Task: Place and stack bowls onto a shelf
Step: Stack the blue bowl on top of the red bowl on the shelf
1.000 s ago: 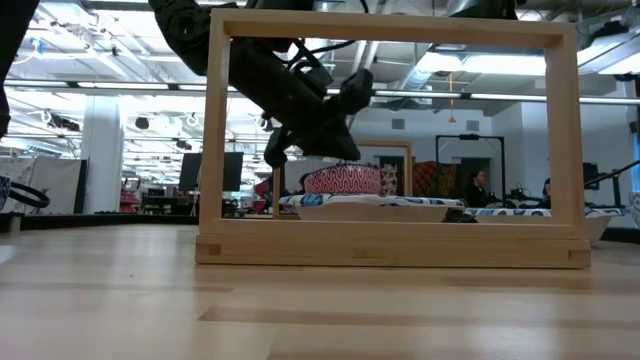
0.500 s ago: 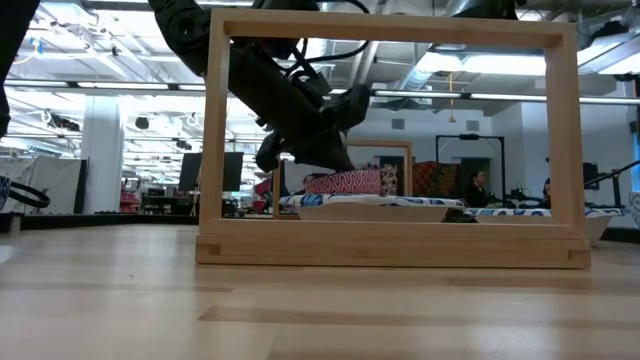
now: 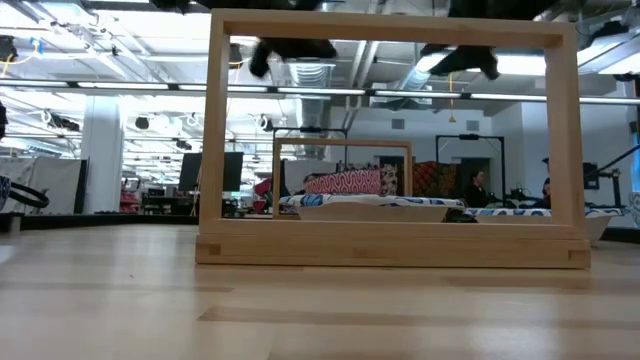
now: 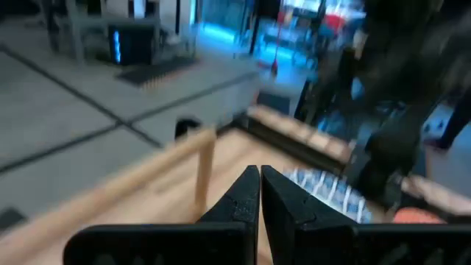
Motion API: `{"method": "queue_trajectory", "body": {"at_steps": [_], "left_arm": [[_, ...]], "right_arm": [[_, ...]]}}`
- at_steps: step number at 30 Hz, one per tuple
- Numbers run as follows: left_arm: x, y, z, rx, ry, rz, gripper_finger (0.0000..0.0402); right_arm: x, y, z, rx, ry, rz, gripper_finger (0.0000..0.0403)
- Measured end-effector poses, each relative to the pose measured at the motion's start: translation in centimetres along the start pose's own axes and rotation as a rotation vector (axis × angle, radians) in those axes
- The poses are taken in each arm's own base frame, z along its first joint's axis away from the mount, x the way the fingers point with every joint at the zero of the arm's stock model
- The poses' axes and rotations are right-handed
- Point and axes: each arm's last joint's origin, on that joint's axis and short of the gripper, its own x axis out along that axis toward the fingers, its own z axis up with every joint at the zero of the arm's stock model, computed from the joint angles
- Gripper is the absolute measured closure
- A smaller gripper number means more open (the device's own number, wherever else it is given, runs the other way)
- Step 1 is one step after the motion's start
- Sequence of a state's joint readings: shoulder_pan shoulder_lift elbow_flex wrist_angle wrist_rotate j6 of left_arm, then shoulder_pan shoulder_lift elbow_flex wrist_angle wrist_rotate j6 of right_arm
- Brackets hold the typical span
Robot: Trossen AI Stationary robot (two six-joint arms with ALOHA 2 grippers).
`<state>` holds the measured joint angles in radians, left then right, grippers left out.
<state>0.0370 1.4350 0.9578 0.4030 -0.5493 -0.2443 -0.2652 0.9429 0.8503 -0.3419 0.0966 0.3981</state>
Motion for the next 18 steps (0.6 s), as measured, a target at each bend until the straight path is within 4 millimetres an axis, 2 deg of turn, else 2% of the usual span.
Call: {"method": "queue_trajectory", "body": {"at_steps": [3,5,6,12,18], "left_arm": [[-1.9,1.7,1.3,-0.038,-0.054,-0.020,0.0401],[-3.1,2.8,1.3,-0.069,-0.091,-0.049,0.0401],[-3.6,3.2,1.1,-0.088,-0.116,-0.069,0.0401],[-6.0,5.0,-0.3,-0.232,-0.219,-0.170,0.0401],[-6.3,5.2,-0.5,-0.247,-0.223,-0.172,0.0401]], "right_arm": [[2.2,-0.8,-1.5,-0.012,0.098,0.046,0.0281],[3.5,-1.7,-2.3,-0.006,0.106,0.073,0.0354],[4.1,-2.2,-2.8,0.004,0.100,0.086,0.0376],[6.3,-5.2,-5.1,0.094,-0.109,0.212,0.0384],[9.2,-5.8,-7.5,0.109,-0.098,0.232,0.0386]]}}
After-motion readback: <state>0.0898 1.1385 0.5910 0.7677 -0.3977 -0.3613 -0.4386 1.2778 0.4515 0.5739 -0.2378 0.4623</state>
